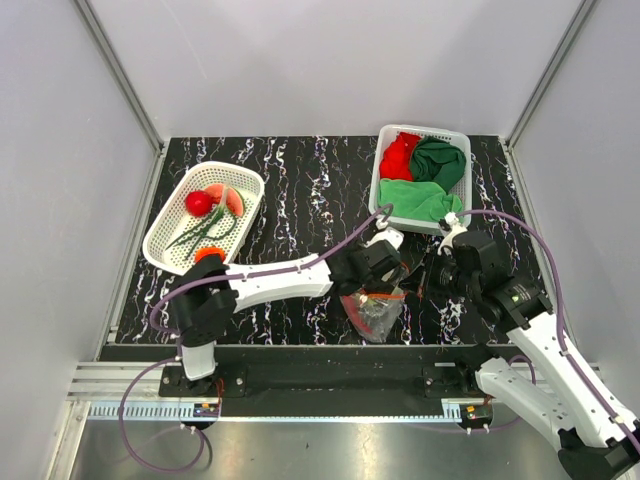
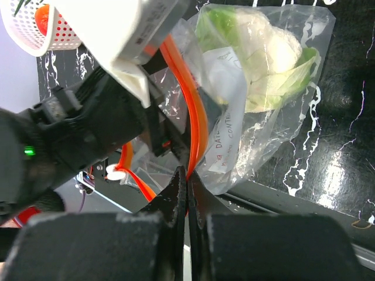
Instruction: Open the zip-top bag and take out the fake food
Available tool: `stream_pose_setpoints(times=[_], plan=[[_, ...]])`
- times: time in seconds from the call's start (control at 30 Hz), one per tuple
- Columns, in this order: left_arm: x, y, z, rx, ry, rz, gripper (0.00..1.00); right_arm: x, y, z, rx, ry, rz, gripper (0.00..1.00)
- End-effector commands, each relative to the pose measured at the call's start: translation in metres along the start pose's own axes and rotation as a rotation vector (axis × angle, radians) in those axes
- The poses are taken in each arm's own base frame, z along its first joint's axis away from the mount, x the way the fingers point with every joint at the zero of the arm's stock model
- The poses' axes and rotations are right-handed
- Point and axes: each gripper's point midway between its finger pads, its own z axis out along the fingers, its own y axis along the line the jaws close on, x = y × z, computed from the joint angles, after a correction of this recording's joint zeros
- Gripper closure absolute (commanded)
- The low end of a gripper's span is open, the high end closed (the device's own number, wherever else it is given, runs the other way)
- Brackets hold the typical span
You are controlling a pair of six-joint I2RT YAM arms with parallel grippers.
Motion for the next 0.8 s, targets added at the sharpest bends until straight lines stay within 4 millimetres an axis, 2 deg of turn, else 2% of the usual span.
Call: stream_pose_setpoints(times=[0.0,0.13,0.23,0.3,0.37,0.4,0.47,0.5,0.6,0.63,0.67,0.77], plan=[[-0.013,0.013,0.017,-0.093,-0.069,0.009,0.01,-0.001,0.008,-0.001,-0.040,0.001,-0.012,1.00],[-0.009,0.013,0.034,-0.109,-0.071,0.020,0.03,0.003,0.003,0.002,-0.028,0.007,-0.009,1.00],[0.006,0.017,0.050,-0.138,-0.038,0.029,0.05,0.004,0.001,0.002,-0.019,0.015,-0.013,1.00],[0.011,0.020,0.058,-0.145,-0.040,0.033,0.14,0.005,0.000,0.000,-0.012,0.019,-0.015,1.00],[0.014,0.024,0.060,-0.165,-0.041,0.036,0.28,0.004,-0.001,-0.001,-0.006,0.010,-0.020,1.00],[0.013,0.027,0.060,-0.178,-0.048,0.037,0.45,0.004,-0.002,-0.002,-0.002,0.009,-0.021,1.00],[0.009,0.028,0.055,-0.179,-0.063,0.046,0.57,0.004,-0.003,-0.003,0.004,0.005,-0.026,1.00],[0.006,0.027,0.053,-0.169,-0.071,0.045,0.68,0.003,-0.002,-0.004,0.002,0.000,-0.028,1.00],[-0.007,0.018,0.039,-0.112,-0.086,0.059,0.83,0.002,-0.003,-0.005,0.006,-0.005,-0.032,1.00],[-0.014,0.016,0.031,-0.094,-0.097,0.053,0.95,0.002,-0.003,-0.004,0.008,-0.005,-0.034,1.00],[-0.015,0.015,0.026,-0.085,-0.089,0.054,1.00,0.002,-0.004,-0.004,0.010,-0.004,-0.034,1.00],[-0.028,0.005,0.004,-0.016,-0.085,0.046,1.00,0.004,-0.007,-0.002,0.015,-0.004,-0.041,1.00]])
